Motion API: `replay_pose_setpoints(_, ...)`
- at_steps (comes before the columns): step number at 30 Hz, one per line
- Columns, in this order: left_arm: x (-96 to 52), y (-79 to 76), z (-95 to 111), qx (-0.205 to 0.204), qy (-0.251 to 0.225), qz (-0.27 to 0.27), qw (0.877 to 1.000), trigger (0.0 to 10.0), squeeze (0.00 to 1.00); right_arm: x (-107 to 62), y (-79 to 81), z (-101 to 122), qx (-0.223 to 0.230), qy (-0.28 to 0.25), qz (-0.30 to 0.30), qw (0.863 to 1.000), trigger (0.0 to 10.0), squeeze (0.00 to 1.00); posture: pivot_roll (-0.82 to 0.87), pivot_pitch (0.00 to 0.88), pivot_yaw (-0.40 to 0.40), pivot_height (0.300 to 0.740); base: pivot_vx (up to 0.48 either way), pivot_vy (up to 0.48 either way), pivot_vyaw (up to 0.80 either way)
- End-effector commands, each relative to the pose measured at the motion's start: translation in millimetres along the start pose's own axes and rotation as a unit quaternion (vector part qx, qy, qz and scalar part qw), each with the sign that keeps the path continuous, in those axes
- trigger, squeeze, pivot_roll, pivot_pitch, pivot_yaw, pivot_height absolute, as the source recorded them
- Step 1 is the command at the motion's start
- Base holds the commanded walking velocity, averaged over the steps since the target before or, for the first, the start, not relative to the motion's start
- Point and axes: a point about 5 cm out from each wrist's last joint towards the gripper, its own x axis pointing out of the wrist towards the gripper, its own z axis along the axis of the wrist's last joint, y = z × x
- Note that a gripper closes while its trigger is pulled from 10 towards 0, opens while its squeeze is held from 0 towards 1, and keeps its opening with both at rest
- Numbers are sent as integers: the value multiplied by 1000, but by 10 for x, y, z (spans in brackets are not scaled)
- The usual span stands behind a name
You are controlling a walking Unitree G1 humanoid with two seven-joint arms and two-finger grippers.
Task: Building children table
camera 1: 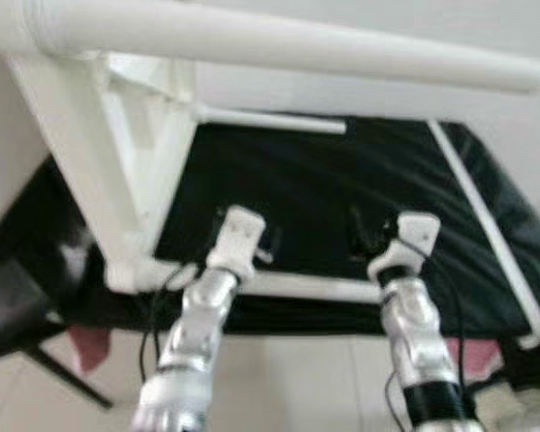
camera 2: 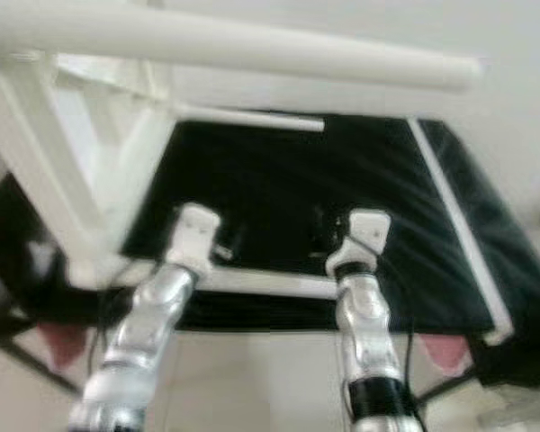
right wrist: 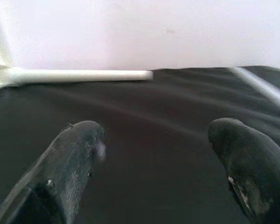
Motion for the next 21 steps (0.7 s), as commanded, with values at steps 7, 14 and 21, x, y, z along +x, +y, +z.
replay_pose_setpoints(7,14,234,150,-13,-25,81,996,10000,0,4,30,72,-9,-14,11,1000,10000,0,36,42,-43,740,0,0,0)
replay_pose_setpoints(14,-64,335,230,-5,-43,72,996,10000,0,4,20,165,-24,-27,23,999,10000,0,35,56,-40,740,0,0,0)
replay_pose_setpoints(21,-334,275,182,65,-57,-92,992,10000,0,0,-54,210,-38,-31,25,998,10000,0,39,65,-44,740,0,0,0)
